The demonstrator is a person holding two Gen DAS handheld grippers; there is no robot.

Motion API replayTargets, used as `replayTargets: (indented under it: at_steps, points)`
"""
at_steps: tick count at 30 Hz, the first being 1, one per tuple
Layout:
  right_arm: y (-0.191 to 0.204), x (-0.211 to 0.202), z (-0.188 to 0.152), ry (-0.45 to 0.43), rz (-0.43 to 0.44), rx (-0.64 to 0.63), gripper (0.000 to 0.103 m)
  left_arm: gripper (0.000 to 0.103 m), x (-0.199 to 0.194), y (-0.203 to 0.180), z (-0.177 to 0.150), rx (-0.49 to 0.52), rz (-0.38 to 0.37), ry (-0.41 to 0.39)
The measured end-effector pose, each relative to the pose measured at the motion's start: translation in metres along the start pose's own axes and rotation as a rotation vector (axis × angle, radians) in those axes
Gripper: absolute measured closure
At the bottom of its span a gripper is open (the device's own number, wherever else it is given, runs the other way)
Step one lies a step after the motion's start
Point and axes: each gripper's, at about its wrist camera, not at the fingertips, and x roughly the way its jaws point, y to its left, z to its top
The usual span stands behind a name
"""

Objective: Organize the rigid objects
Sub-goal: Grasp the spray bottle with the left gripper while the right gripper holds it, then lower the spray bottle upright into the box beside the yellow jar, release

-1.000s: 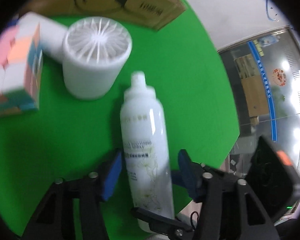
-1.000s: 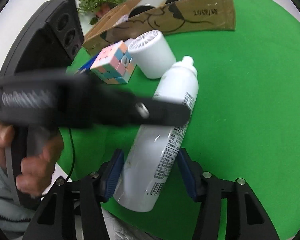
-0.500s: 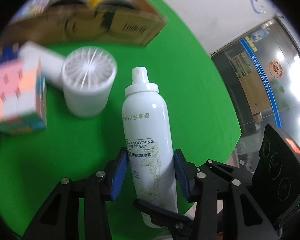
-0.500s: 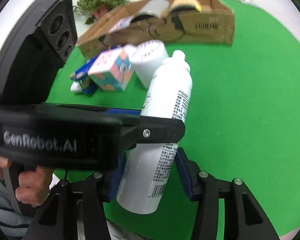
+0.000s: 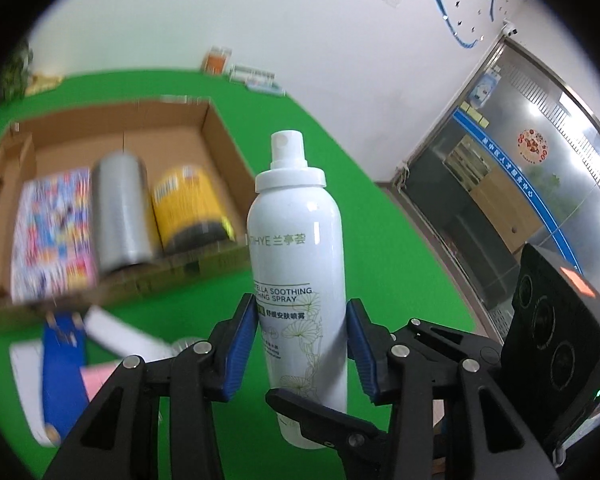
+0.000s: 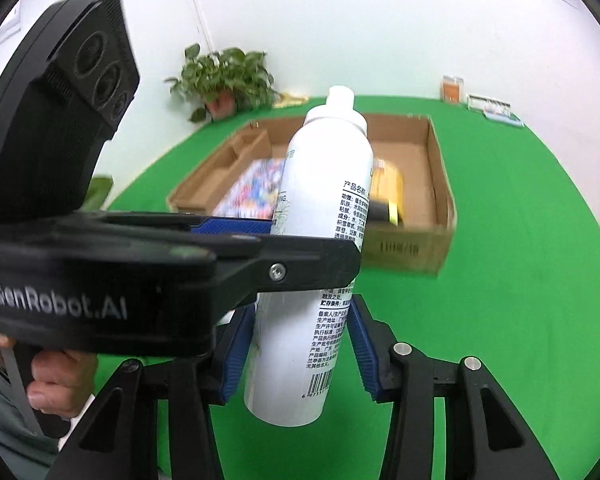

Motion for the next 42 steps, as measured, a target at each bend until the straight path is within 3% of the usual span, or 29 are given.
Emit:
replayTargets:
  at_steps: [8,12,18,27,33,38,42]
  points:
    - [-0.030,0.008,0.095,-0.005,-0.017,-0.081,0.058,0.060,0.016,0.013,0.087,-0.027,-0.025,-0.021]
    - [-0.057,0.031,0.135,0.057,-0.008,-0.065,0.058,0.060,0.040,0.030,0.126,-0.071,-0.033,0.020]
    - [-0.098,0.073,0.172,0.155,-0.013,-0.039,0.058,0.060,0.084,0.056,0.156,-0.139,-0.066,0.108]
    - [-0.146,0.149,0.156,0.277,-0.009,0.046,0.059,0.060,0.156,0.086,0.146,-0.216,-0.068,0.255]
    - [-0.156,0.169,0.134,0.325,-0.049,0.053,0.060,0.060,0.187,0.091,0.140,-0.229,-0.061,0.329]
    - [-0.165,0.183,0.125,0.349,-0.054,0.074,0.060,0.059,0.195,0.101,0.136,-0.259,-0.066,0.357]
    - [-0.164,0.189,0.123,0.360,-0.075,0.069,0.060,0.059,0.196,0.094,0.140,-0.202,-0.038,0.385]
